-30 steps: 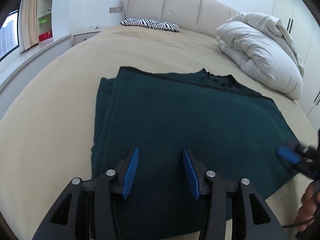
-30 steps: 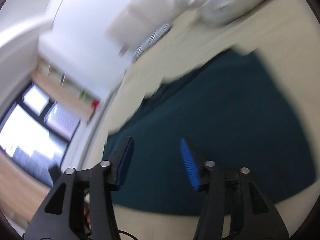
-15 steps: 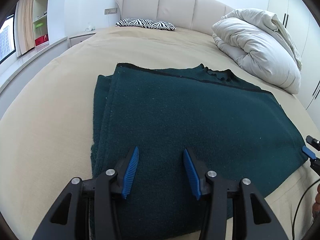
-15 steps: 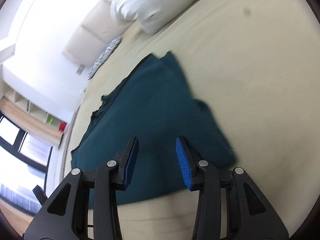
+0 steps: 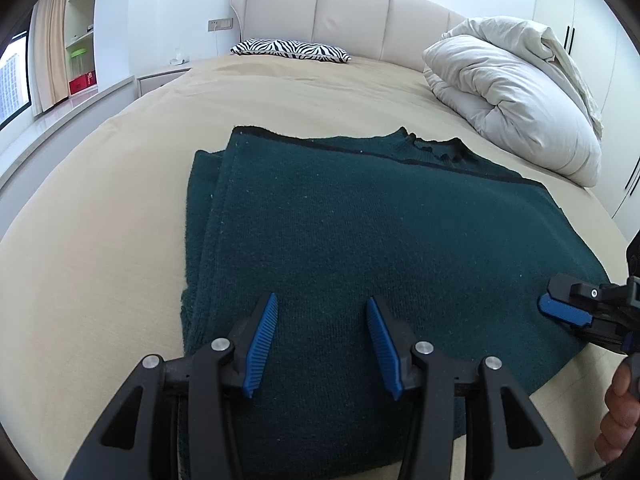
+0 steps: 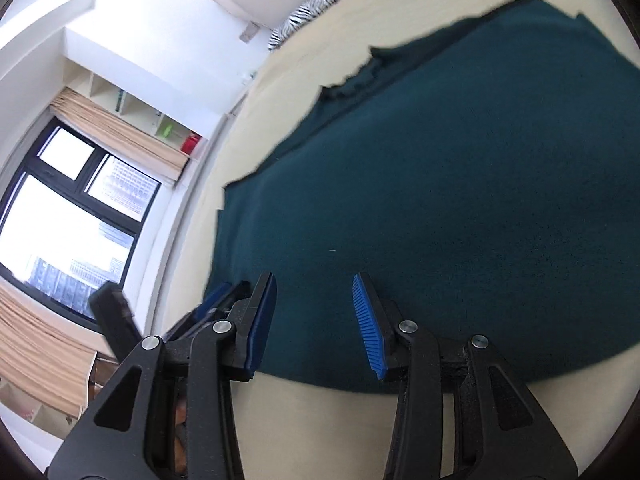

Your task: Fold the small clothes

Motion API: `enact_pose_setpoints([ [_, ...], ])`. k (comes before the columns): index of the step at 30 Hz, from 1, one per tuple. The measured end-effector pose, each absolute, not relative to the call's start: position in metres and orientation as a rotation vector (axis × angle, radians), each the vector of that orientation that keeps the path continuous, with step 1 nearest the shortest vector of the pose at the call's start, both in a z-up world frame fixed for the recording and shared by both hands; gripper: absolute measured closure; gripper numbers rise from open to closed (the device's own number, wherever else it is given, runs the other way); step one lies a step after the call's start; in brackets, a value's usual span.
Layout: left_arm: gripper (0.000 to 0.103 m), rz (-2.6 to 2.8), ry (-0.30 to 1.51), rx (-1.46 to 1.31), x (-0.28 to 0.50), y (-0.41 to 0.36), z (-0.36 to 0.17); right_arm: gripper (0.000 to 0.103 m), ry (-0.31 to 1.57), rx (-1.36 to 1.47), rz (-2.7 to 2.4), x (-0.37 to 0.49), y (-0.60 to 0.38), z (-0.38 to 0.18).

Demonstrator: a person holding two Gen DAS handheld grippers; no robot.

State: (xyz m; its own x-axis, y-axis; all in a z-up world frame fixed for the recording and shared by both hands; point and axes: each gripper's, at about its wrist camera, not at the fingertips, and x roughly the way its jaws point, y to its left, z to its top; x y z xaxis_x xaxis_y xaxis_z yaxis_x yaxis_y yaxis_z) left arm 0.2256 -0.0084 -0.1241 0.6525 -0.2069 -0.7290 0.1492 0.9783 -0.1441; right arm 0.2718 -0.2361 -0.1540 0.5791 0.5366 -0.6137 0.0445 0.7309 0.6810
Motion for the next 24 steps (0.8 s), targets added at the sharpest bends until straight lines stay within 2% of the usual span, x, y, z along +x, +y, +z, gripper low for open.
enact_pose_setpoints([
  [6,0.053,-0.214,0.833,-0.094,0.225,-0.005,-0.126,0.068,0.810,0.853,0.208,0.249,-0.303,-0.180],
  [17,0.053,-0.254,0.834,-0.177,0.228,0.006,-0.122,0.065,0.674,0.914,-0.086,0.178,-0.427,-0.160],
  [19,0.054,-0.265,0.830,-0.212,0.227,0.011,-0.119,0.055,0.676,0.880,-0.106,0.173,-0.440,-0.151],
  [20,0.054,-0.265,0.827,-0.231,0.225,0.013,-0.116,0.046,0.675,0.861,-0.117,0.171,-0.444,-0.148],
  [24,0.055,-0.254,0.823,-0.293,0.219,0.019,-0.110,0.044,0.658,0.832,-0.099,0.168,-0.461,-0.133],
])
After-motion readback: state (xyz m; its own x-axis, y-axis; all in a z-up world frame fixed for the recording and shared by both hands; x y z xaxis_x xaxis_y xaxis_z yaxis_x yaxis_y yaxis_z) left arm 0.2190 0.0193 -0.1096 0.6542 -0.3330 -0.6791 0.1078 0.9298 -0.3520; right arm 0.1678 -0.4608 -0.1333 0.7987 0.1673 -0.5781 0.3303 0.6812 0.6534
